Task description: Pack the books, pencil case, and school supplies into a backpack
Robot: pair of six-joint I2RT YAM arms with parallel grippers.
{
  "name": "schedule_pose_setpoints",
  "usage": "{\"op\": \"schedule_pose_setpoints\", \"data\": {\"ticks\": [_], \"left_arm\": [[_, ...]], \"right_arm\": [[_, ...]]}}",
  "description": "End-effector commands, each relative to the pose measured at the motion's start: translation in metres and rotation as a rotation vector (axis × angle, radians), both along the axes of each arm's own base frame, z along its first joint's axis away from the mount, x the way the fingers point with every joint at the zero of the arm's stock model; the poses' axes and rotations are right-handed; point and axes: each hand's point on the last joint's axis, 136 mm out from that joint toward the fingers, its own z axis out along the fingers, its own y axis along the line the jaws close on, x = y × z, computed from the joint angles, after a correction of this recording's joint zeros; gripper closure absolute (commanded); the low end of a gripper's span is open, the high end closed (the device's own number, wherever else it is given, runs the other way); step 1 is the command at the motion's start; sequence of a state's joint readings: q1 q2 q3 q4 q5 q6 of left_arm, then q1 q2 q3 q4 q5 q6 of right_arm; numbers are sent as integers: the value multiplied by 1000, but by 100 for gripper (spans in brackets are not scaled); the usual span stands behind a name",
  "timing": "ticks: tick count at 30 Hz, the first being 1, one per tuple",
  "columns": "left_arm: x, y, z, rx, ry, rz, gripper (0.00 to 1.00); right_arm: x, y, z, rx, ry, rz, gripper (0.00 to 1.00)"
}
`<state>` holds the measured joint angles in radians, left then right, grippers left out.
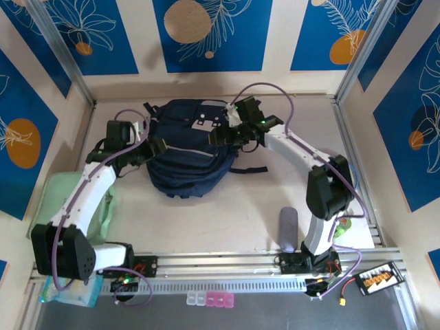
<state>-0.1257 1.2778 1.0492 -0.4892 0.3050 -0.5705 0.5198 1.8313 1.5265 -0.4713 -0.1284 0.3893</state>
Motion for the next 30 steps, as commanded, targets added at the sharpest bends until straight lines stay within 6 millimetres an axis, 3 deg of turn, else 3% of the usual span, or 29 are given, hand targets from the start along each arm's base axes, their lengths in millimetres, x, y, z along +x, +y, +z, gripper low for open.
{"op": "schedule_pose_setpoints", "data": {"ticks": [1, 6, 10, 18, 24, 30], "left_arm": [[24, -15, 11, -27, -62, -45, 34], [49, -32, 8, -53, -68, -70, 32], [59, -40, 5, -50, -63, -88, 31], [60, -47, -1, -38, -72, -107, 15], [58, -58, -3, -42, -72, -145, 8], [62, -70, -8, -39, -59, -175, 3]], "right_arm": [[15, 20, 2, 71, 13, -21, 29], [34, 18, -15, 16, 36, -100, 29], [35, 10, -30, -59, 106, -154, 30], [8, 34, -41, -16, 197, -18, 30], [-14, 30, -55, -13, 259, -10, 30], [-39, 33, -48, 23, 270, 67, 30]]}}
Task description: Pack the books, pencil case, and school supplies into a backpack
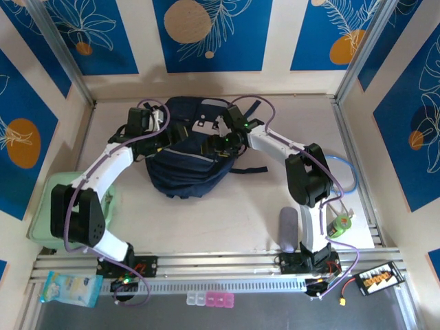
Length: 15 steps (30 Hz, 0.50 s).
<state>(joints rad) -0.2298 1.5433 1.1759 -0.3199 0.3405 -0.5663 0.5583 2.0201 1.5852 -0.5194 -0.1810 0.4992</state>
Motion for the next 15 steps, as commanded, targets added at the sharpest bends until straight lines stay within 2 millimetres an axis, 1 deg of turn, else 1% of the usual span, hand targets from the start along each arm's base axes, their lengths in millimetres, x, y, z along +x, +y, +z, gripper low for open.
{"op": "schedule_pose_setpoints", "data": {"ticks": [1, 3, 7, 10, 13, 15], "left_arm": [[8, -14, 9, -14, -31, -47, 2], [10, -18, 8, -9, -31, -59, 1], [14, -24, 8, 3, -31, -72, 0], [15, -28, 8, 12, -30, -84, 0], [16, -32, 7, 21, -29, -93, 0], [17, -34, 7, 24, -27, -100, 0]], "right_arm": [[-32, 7, 24, 55, 25, 85, 29], [-40, 6, 24, 44, 14, 108, 30], [-53, 2, 19, 25, 14, 142, 30], [-63, 2, 19, 22, -12, 183, 33], [-68, 4, 17, -4, -65, 224, 39], [-64, 1, 14, -63, -120, 228, 41]]}}
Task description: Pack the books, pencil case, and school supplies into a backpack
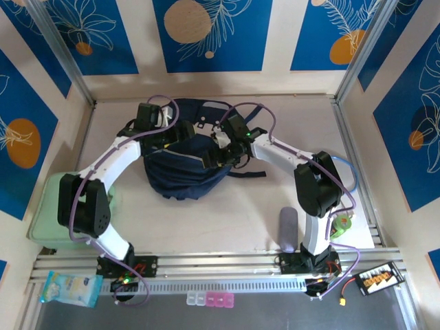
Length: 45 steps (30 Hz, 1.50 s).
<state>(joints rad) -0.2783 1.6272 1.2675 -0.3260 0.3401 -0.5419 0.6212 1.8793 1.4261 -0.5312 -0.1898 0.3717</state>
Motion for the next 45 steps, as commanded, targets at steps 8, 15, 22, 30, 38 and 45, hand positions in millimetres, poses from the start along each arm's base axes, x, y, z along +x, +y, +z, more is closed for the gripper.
{"op": "schedule_pose_setpoints", "data": {"ticks": [8, 15, 22, 30, 38, 45], "left_arm": [[6, -22, 7, 43, -12, -85, 0], [10, -29, 0, 75, 6, -109, 0], [16, -26, -5, 107, 16, -81, 0], [35, -14, -17, 178, 29, -28, 0], [48, 2, -48, 239, 111, 14, 0], [49, 3, -60, 230, 169, 27, 0]], "right_arm": [[18, -10, 9, -143, -339, 116, 46], [13, -14, -4, -206, -435, 232, 62], [11, -15, -23, -256, -448, 268, 65], [9, -19, -10, -234, -483, 250, 60], [9, -32, -1, -177, -489, 231, 60], [16, -20, -3, -176, -521, 264, 60]]}}
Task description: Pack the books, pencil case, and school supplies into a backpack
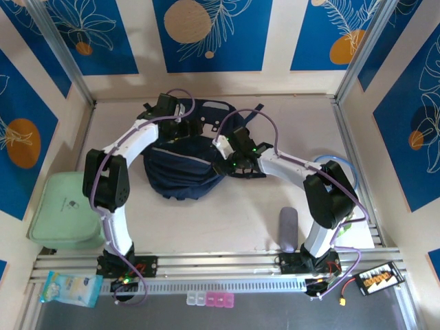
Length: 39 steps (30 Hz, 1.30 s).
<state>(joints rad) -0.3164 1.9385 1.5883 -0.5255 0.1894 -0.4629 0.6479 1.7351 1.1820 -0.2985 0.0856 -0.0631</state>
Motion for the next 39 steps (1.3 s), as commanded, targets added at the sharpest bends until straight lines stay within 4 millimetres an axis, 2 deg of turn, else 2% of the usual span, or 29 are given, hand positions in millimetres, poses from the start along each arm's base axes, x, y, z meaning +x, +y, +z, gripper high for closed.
{"op": "schedule_pose_setpoints", "data": {"ticks": [1, 7, 13, 18, 22, 26, 29, 34, 39], "left_arm": [[1, 12, -12, 24, 62, 32, 0], [2, 14, -22, 18, 101, 39, 0], [3, 18, -30, 22, 120, 46, 0], [3, 21, -37, 24, 137, 48, 0], [3, 21, -39, 19, 143, 48, 0], [3, 21, -41, 13, 148, 52, 0], [2, 22, -42, 14, 154, 51, 0], [2, 23, -42, 10, 153, 57, 0], [7, 19, -33, -19, 126, 52, 0]], "right_arm": [[7, 14, 7, 28, -36, 45, 60], [12, 23, -1, 25, -30, 85, 61], [0, 30, -3, 60, 29, 155, 61], [-10, 24, -8, 46, 52, 194, 61], [1, 23, -15, 9, 22, 168, 62], [17, 24, -21, -27, -1, 136, 71], [19, 25, -21, -32, -7, 134, 76], [6, 24, -15, -30, 10, 150, 93], [-8, 18, -2, 22, 36, 151, 100]]}}
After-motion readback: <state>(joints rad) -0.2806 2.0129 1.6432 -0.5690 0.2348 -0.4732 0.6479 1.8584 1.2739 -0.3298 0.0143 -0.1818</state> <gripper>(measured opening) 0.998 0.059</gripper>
